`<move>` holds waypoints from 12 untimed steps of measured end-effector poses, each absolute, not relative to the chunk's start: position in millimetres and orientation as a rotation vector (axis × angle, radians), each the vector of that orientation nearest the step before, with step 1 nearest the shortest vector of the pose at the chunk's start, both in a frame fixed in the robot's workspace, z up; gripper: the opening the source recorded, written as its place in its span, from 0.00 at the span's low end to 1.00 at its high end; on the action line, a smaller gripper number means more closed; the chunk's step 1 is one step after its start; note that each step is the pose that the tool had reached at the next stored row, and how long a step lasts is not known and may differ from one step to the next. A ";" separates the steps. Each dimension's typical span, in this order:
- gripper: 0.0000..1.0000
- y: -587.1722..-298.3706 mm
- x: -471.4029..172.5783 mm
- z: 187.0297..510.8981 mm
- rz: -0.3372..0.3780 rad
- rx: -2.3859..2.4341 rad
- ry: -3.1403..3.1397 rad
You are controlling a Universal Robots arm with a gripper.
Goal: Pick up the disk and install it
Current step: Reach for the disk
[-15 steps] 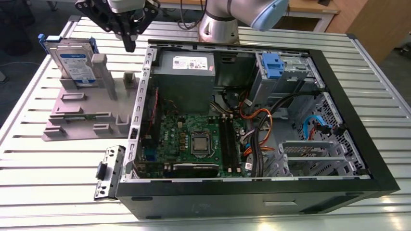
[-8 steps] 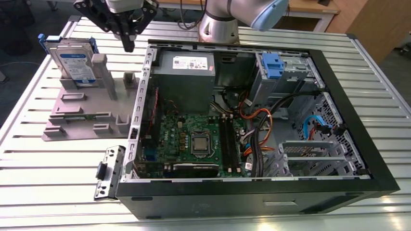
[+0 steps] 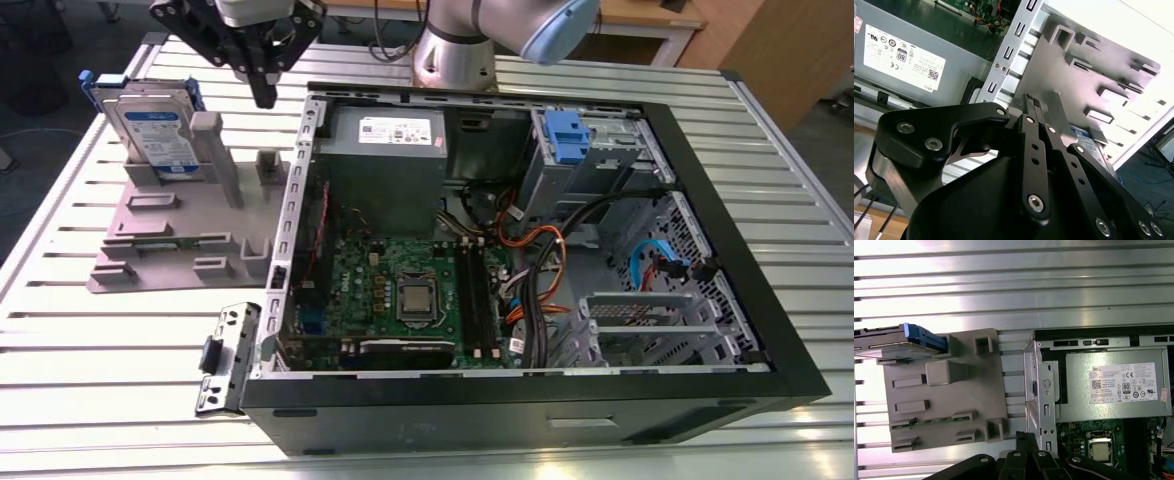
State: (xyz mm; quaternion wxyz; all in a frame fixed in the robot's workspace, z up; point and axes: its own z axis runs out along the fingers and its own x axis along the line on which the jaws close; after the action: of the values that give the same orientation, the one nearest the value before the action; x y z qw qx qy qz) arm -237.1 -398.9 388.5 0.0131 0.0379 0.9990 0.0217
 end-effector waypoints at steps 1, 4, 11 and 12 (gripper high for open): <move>0.10 -398.9 -237.4 388.5 0.068 0.118 3.112; 0.10 -398.9 -238.3 388.4 0.068 0.118 3.112; 0.10 -399.0 -240.7 388.3 0.068 0.118 3.112; 0.10 -398.9 -241.0 388.3 0.068 0.118 3.112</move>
State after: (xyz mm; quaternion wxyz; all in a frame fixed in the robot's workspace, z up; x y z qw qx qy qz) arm -241.0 -398.9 388.3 0.0131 0.0379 0.9990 0.0217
